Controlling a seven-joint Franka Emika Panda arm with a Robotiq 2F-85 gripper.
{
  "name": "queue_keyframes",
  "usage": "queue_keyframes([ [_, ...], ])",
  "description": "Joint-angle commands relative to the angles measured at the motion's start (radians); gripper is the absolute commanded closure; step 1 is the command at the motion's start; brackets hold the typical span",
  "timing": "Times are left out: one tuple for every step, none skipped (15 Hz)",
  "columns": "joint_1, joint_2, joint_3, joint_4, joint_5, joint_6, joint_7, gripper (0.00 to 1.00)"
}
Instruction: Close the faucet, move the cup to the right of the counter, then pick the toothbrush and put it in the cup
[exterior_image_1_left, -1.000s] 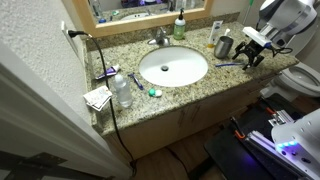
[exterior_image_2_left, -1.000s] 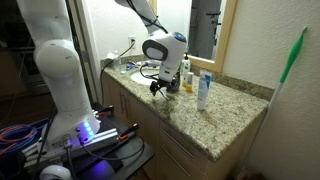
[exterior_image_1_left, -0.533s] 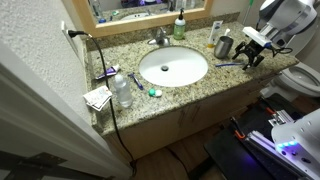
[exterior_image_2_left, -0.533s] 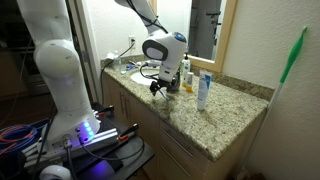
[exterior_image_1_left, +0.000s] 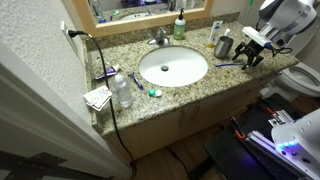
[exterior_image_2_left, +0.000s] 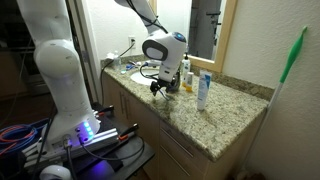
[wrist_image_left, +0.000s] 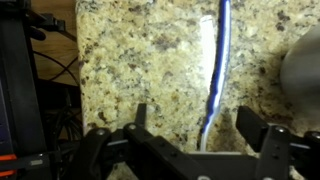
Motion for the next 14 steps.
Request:
queue_keyframes([
  [0.007, -0.006, 0.012, -0.002, 0.009, -0.004, 0.024, 0.4],
  [0.009, -0.005, 0.014, -0.001, 0.009, -0.004, 0.032, 0.47],
  [0.012, -0.006, 0.018, -0.003, 0.007, 0.01, 0.044, 0.16],
  [0.013, -0.005, 0.02, 0.0, 0.012, 0.001, 0.047, 0.45],
  [0.015, -0.003, 0.022, 0.001, 0.01, 0.004, 0.052, 0.59],
  [0.016, -0.002, 0.022, 0.002, 0.006, 0.004, 0.054, 0.66],
  [0.016, -0.003, 0.023, 0.002, 0.009, 0.001, 0.053, 0.72],
  [0.015, -0.003, 0.023, 0.003, 0.011, -0.002, 0.052, 0.81],
  [0.015, -0.002, 0.024, 0.004, 0.013, 0.0, 0.051, 0.87],
  [0.013, -0.002, 0.023, 0.006, 0.019, -0.005, 0.044, 0.94],
  [0.012, -0.001, 0.022, 0.007, 0.022, -0.007, 0.041, 0.99],
  [0.012, -0.001, 0.022, 0.007, 0.021, -0.006, 0.042, 1.0],
  [0.012, -0.003, 0.021, 0.008, 0.018, -0.005, 0.049, 1.0],
  [0.012, -0.003, 0.021, 0.007, 0.018, -0.002, 0.059, 0.99],
])
